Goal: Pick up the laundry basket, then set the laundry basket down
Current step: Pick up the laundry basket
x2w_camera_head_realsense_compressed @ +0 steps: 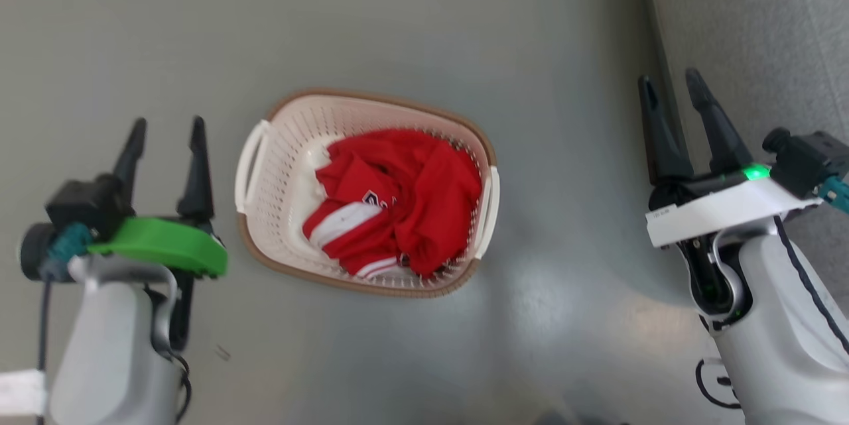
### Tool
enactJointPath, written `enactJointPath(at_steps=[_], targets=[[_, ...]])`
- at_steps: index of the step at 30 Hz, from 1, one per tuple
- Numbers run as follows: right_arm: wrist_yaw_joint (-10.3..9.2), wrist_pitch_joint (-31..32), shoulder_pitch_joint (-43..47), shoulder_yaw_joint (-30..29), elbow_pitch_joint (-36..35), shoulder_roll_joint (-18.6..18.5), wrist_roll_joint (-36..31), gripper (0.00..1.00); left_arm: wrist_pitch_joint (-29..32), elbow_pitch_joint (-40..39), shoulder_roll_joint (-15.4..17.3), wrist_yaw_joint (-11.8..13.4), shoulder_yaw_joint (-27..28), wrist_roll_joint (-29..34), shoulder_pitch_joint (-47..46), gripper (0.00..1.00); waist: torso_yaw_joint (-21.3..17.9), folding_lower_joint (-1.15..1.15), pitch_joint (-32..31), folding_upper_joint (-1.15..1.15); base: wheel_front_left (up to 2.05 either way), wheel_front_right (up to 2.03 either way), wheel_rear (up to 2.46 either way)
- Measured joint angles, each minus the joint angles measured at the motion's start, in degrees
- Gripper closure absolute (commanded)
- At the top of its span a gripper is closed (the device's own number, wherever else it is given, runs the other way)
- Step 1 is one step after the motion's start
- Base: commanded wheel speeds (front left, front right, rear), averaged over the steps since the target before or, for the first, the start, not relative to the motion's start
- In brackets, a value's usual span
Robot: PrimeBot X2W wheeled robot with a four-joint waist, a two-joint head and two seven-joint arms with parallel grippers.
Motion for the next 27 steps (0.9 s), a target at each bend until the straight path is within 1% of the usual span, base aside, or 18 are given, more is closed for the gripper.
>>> enactJointPath(at_steps=[8,9,11,16,19,27], targets=[[0.21,0.0,-3.16,0.08,-0.3,1.27,-0.38,0.0,2.22,6.14,1.99,-0.38,1.86,-1.43,-6.41,0.0,-1.45,0.0,6.32,0.0,0.0,0.0,0.0],[0.62,-0.01,-3.87,0.2,-0.3,1.89,-0.55,0.0,2.8,7.94,2.68,-0.42,1.89,-1.43,-7.58,0.0,-1.94,0.0,7.75,0.0,0.0,0.0,0.0],[0.63,-0.01,-4.56,0.26,-0.3,2.24,-0.67,0.0,3.53,9.5,3.52,-0.48,1.88,-1.43,-8.54,0.0,-2.52,0.01,9.12,0.0,0.0,0.0,0.0],[0.68,-0.14,-6.25,0.24,-0.27,3.1,-0.67,0.0,5.27,13.12,5.03,-0.98,1.05,-1.51,-11.28,0.0,-4.23,0.0,12.27,0.0,0.0,0.0,0.0],[1.15,-0.14,-7.33,0.4,-0.29,3.91,-0.78,0.0,6.17,14.82,6.32,-1.01,0.79,-1.51,-12.94,0.0,-5.4,0.01,13.95,0.0,0.0,0.0,0.0],[1.16,-0.14,-9.17,0.48,-0.25,4.88,-0.82,0.0,8.76,18.57,8.95,-1.44,-0.37,-1.72,-17.52,0.0,-8.65,0.0,18.02,0.0,0.0,0.0,0.0]])
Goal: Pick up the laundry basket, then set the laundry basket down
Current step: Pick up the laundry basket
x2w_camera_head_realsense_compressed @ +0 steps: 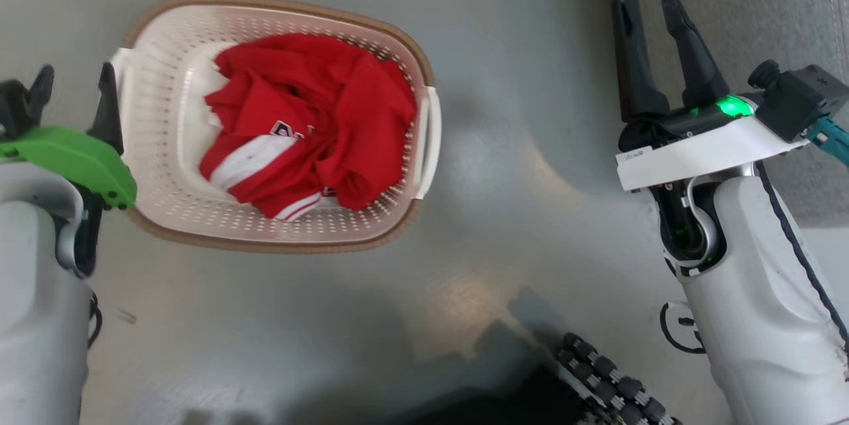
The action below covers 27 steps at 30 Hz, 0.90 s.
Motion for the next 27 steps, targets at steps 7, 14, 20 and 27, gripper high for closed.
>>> enactJointPath(at_steps=[7,14,20,27], targets=[[0.01,0.0,-1.18,-0.04,0.18,0.76,0.01,0.0,3.04,4.25,1.8,-0.05,-1.09,-0.21,-3.15,0.0,-2.44,0.0,3.37,0.0,0.0,0.0,0.0],[0.51,0.0,-2.14,-0.35,0.62,1.0,0.0,0.0,5.75,8.48,2.59,-0.07,-3.37,-0.78,-4.54,0.0,-4.42,0.0,5.75,0.0,0.0,0.0,0.0],[0.51,0.0,-2.15,-0.58,1.13,1.16,0.0,0.0,8.58,10.89,3.12,-0.07,-4.87,-2.36,-6.55,0.0,-5.11,0.0,6.46,0.0,0.0,0.0,0.0],[0.51,0.0,-2.42,-0.68,1.56,1.51,0.0,0.0,9.48,13.16,3.54,-0.07,-5.32,-3.18,-7.94,0.97,-5.31,0.0,6.55,0.0,0.0,0.0,0.0]])
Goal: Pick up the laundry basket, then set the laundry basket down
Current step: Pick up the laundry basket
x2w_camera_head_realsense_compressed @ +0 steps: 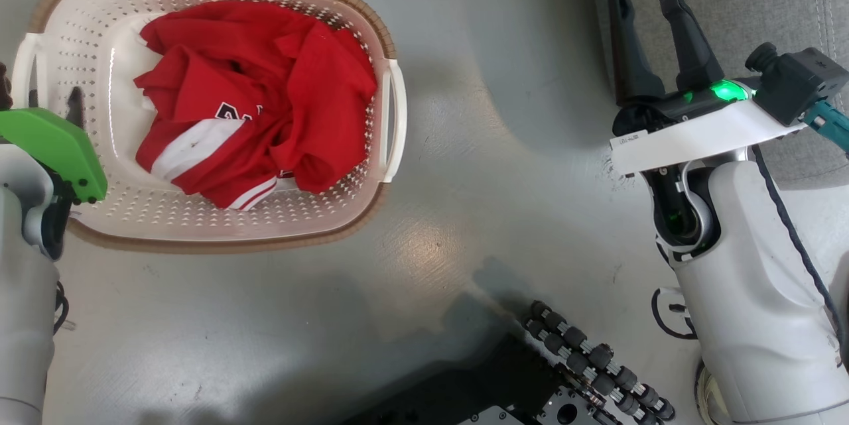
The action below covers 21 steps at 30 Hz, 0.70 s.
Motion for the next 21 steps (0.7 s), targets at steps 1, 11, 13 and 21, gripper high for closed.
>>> enactJointPath(at_steps=[1,11,13,21], targets=[[0.0,0.0,-0.04,-0.03,0.09,0.03,0.0,0.0,0.0,0.44,0.08,0.0,-0.01,-0.05,-0.19,1.0,-0.02,0.0,-0.02,0.0,0.0,0.0,0.0],[0.01,0.0,-0.55,-0.49,0.75,0.13,0.0,0.0,-0.79,2.96,-2.13,-0.58,0.88,-3.71,-0.78,1.0,0.26,0.0,-0.85,0.0,0.0,0.0,0.0],[0.01,0.0,-0.64,-0.52,0.76,0.14,-0.01,0.0,-1.13,3.37,-2.76,-0.58,1.04,-4.09,-0.78,1.0,0.47,0.0,-1.22,0.0,0.0,0.0,0.0],[0.01,0.0,-0.69,-0.38,0.92,0.15,-0.08,0.0,-3.94,6.86,-4.88,-0.21,3.9,-7.47,-0.67,1.0,1.46,0.0,-2.9,0.0,0.0,0.0,0.0]])
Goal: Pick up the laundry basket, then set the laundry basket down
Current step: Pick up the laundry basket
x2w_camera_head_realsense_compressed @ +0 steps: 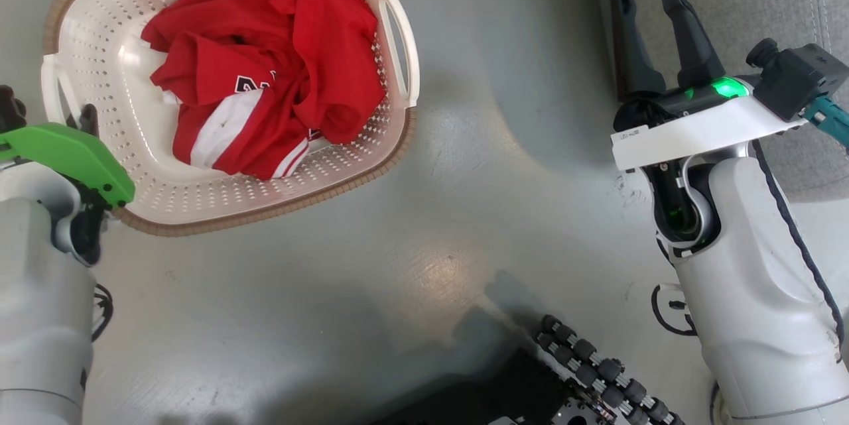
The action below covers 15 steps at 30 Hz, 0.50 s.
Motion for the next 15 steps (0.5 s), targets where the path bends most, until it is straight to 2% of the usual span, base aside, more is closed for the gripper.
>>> enactJointPath(at_steps=[15], targets=[[0.0,0.0,0.0,0.93,0.11,-0.01,0.0,0.0,-3.9,3.49,-2.71,0.29,-0.88,-2.07,2.26,1.0,1.71,0.0,-1.86,0.0,0.0,0.0,0.0]])
